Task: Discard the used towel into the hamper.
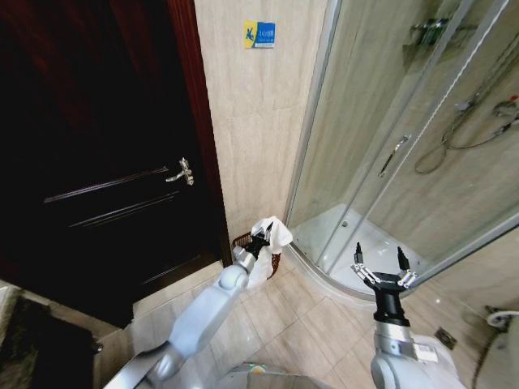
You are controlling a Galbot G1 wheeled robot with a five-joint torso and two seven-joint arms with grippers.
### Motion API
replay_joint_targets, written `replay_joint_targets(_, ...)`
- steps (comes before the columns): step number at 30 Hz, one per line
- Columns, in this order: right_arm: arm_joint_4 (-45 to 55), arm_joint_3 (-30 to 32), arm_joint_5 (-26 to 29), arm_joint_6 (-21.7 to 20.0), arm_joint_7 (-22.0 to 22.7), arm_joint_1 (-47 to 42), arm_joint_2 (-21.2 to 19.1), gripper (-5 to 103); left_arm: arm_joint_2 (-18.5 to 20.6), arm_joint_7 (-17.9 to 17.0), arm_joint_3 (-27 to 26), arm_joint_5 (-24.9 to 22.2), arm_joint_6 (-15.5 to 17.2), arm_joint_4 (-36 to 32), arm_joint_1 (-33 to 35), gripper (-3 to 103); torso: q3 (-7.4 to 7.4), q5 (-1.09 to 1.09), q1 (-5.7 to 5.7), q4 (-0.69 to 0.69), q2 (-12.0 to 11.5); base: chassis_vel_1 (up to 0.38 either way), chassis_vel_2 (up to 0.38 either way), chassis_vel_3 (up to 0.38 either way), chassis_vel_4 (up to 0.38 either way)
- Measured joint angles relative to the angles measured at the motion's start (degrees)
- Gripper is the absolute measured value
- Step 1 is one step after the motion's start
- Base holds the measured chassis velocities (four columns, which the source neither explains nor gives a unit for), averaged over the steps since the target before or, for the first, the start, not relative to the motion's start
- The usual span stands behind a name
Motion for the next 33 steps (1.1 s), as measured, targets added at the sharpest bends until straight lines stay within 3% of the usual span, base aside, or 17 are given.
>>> replay_joint_targets(12, -1.55, -0.33, 0.19, 0.81, 0.44, 1.09, 0.33, 100, -3.28, 1.75, 1.57, -1.30, -2.08, 11.05, -8.48, 2, -0.01, -0.01, -0.02, 0.00, 0.00, -0.007, 0.008, 0.012, -0.012)
replay_joint_targets(25, -3.78, -0.97, 0.08, 4.14, 0.23, 1.44, 1.16, 100, -2.90, 2.79, 1.71, -1.67, -2.71, 13.63, -11.20, 2, 0.00, 0.00, 0.03, 0.01, 0.00, -0.155, 0.168, 0.164, -0.168)
replay_joint_targets(28, -3.92, -1.07, 0.11, 4.44, 0.02, 1.48, 1.24, 100, -2.89, 4.25, 1.69, -0.15, -3.56, 14.46, -11.68, 2, 0.01, -0.05, 0.06, 0.00, -0.01, -0.155, 0.184, 0.126, -0.188)
replay_joint_targets(33, -4.28, -0.87, 0.77, 5.24, -1.31, 0.78, 1.15, 100, -2.63, 9.69, 1.23, 6.75, -7.24, 18.14, -11.73, 2, 0.00, 0.00, 0.04, 0.02, -0.03, -0.065, 0.083, 0.032, 0.000)
